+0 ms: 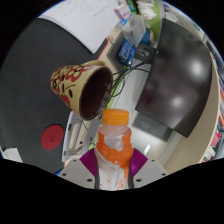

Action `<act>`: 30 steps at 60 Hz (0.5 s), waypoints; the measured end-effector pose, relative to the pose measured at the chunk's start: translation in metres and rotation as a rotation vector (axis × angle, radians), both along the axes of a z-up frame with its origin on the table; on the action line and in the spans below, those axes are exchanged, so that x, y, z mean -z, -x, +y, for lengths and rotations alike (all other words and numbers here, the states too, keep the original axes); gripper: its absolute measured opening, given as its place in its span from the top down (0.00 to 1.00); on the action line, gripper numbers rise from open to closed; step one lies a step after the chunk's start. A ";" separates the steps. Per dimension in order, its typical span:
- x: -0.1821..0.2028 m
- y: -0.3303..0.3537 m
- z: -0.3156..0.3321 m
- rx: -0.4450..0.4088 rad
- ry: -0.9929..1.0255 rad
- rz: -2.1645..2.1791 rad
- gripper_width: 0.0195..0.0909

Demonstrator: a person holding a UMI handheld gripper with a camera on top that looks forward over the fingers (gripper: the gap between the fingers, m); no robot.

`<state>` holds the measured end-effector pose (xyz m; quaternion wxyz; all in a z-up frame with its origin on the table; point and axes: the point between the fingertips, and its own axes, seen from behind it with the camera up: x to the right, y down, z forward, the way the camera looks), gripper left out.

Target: Pour water

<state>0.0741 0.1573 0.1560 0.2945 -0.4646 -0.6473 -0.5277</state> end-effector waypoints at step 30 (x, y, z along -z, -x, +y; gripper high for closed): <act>-0.025 0.016 -0.026 0.117 0.000 0.767 0.74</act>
